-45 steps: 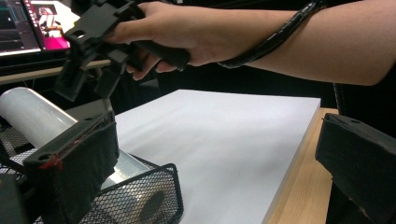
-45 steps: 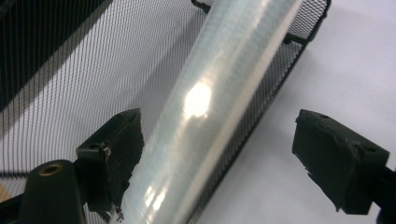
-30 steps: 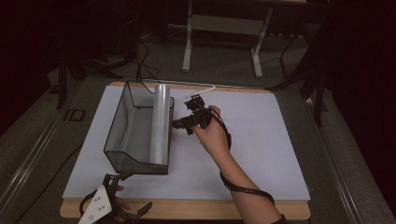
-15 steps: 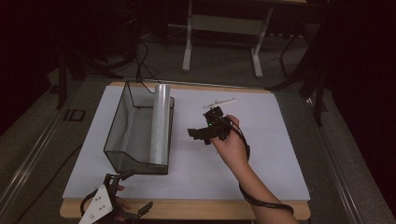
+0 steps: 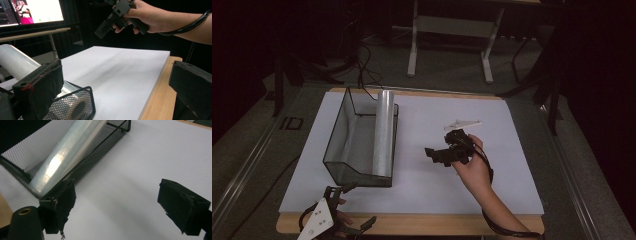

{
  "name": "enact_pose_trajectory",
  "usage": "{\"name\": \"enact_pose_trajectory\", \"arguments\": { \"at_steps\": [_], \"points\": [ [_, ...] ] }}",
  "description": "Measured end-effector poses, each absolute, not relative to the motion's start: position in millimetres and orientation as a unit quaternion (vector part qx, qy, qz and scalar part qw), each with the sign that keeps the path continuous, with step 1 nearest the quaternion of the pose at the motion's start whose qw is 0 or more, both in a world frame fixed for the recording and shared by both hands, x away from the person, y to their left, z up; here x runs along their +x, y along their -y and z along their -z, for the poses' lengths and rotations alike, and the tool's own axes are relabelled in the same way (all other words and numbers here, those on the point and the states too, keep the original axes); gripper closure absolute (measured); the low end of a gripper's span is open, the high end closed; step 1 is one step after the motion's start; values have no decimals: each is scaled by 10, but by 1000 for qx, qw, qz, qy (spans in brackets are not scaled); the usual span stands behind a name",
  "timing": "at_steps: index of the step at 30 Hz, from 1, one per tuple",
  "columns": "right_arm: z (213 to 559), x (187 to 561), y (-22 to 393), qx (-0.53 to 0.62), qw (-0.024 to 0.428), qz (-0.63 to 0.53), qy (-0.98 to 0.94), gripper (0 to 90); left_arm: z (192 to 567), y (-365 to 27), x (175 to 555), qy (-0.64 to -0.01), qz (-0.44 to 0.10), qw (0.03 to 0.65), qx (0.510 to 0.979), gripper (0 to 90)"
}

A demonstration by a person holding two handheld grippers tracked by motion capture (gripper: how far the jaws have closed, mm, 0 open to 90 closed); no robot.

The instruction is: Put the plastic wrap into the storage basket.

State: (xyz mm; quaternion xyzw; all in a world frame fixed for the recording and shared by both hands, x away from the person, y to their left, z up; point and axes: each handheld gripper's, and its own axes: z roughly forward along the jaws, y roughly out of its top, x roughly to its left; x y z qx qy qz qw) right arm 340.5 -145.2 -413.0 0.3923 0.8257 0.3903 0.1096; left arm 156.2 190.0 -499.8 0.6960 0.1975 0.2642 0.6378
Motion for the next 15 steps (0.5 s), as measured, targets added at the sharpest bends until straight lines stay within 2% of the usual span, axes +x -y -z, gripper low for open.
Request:
{"name": "enact_pose_trajectory", "arguments": {
  "at_steps": [15],
  "points": [
    [4334,3163,1808,391,134,-394,-821,148,5005,-1892,1569,-198,-262,638,696,0]
  ]
}}
